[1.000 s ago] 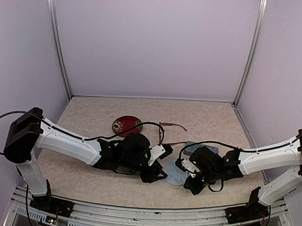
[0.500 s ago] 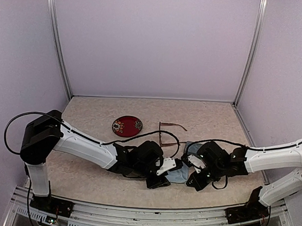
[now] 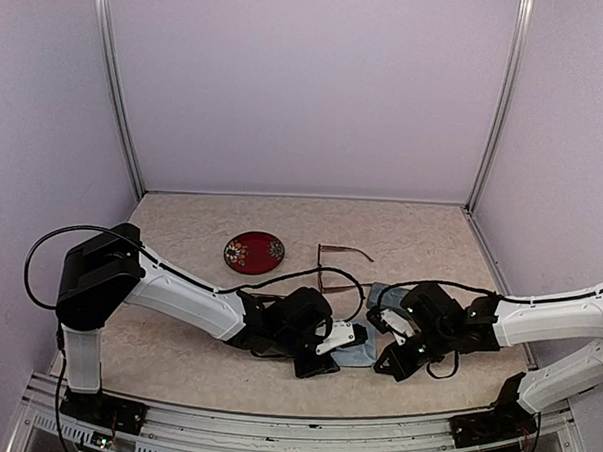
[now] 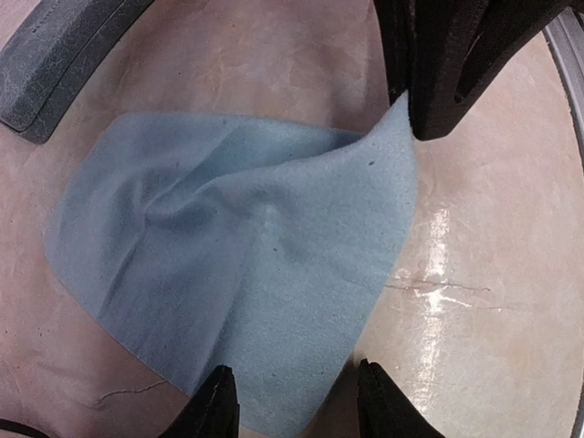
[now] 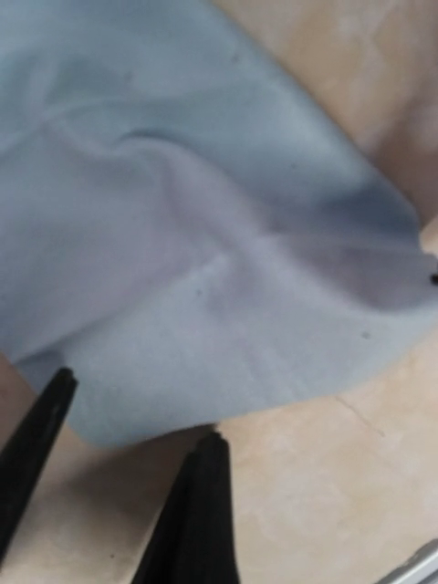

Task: Organize the sunglasses
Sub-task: Pick up the folded cleaning cloth from the center of the board.

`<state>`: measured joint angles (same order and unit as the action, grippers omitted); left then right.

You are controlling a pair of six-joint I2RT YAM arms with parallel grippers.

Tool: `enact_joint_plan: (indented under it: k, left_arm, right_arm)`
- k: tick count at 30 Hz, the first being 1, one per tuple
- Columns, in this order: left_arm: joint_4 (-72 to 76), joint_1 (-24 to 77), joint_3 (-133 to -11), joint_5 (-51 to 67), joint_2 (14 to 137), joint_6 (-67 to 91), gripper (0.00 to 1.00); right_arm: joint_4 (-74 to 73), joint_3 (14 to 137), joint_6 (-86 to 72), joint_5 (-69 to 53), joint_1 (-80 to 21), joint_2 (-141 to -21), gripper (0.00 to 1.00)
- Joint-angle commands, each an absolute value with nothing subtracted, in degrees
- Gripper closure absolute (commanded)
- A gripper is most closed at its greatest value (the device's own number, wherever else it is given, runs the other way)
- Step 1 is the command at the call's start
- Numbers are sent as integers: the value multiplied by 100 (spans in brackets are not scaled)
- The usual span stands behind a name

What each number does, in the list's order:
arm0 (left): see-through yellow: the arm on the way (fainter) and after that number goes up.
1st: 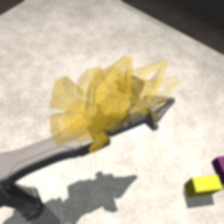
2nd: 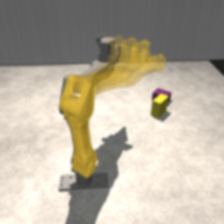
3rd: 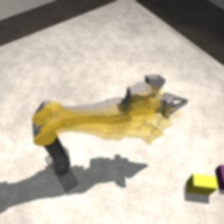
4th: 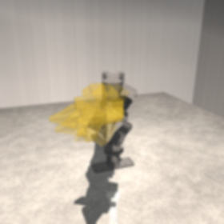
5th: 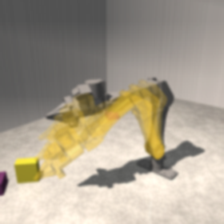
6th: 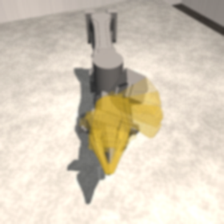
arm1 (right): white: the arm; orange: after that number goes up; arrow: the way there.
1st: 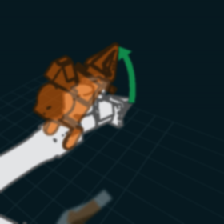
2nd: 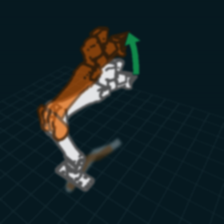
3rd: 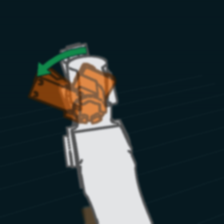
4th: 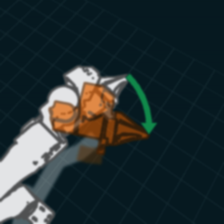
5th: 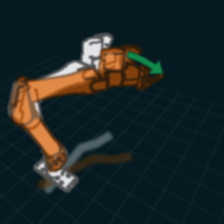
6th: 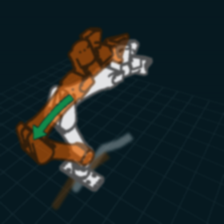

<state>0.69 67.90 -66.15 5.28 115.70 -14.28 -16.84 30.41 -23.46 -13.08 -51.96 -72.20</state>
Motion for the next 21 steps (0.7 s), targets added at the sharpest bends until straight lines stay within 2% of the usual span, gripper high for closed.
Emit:
enact_joint_plan:
  k: [1,21]
  left_arm:
    - [-15,6779,-6754,560,11731,-1488,59]
    - [231,6577,-6451,1030,11654,-932,97]
  right_arm:
    - [-1586,2997,-2357,-1386,-5142,-7145,100]
    - [-1515,3010,-2358,-1331,-5133,-7055,100]
